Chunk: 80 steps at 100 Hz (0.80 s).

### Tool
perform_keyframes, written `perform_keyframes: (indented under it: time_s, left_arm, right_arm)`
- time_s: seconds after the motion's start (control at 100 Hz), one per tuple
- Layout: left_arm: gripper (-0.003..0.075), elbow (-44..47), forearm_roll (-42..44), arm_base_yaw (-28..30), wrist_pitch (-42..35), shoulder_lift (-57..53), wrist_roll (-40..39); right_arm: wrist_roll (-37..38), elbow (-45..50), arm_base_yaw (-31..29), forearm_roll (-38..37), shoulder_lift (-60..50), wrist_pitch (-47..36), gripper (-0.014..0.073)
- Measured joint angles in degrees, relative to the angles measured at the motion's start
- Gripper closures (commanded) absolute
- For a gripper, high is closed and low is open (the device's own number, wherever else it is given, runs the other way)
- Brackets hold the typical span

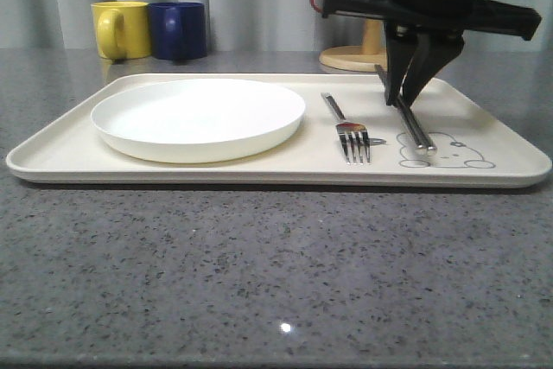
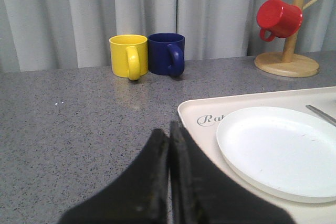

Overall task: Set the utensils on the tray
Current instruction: 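Place the chopsticks on the tray beside the fork and open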

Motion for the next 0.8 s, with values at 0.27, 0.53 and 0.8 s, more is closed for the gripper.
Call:
perform_keyframes:
  time_s: [0.27, 0.53, 0.8]
  left_arm:
    - [0.0738, 0.0, 0.0, 0.0, 0.0, 0.0, 0.0]
    - [0.0738, 0.0, 0.0, 0.0, 0.0, 0.0, 0.0]
    - [0.0738, 0.0, 0.0, 0.0, 0.0, 0.0, 0.0]
  right_arm:
    - [0.68, 0.0, 0.73, -0.11, 1.94, -1.86, 0.0606]
    - [0.84, 0.0, 0.73, -0.11, 1.94, -1.99, 0.0292]
    - [0.7, -0.64, 0.73, -1.05, 0.32, -1.62, 0.0261]
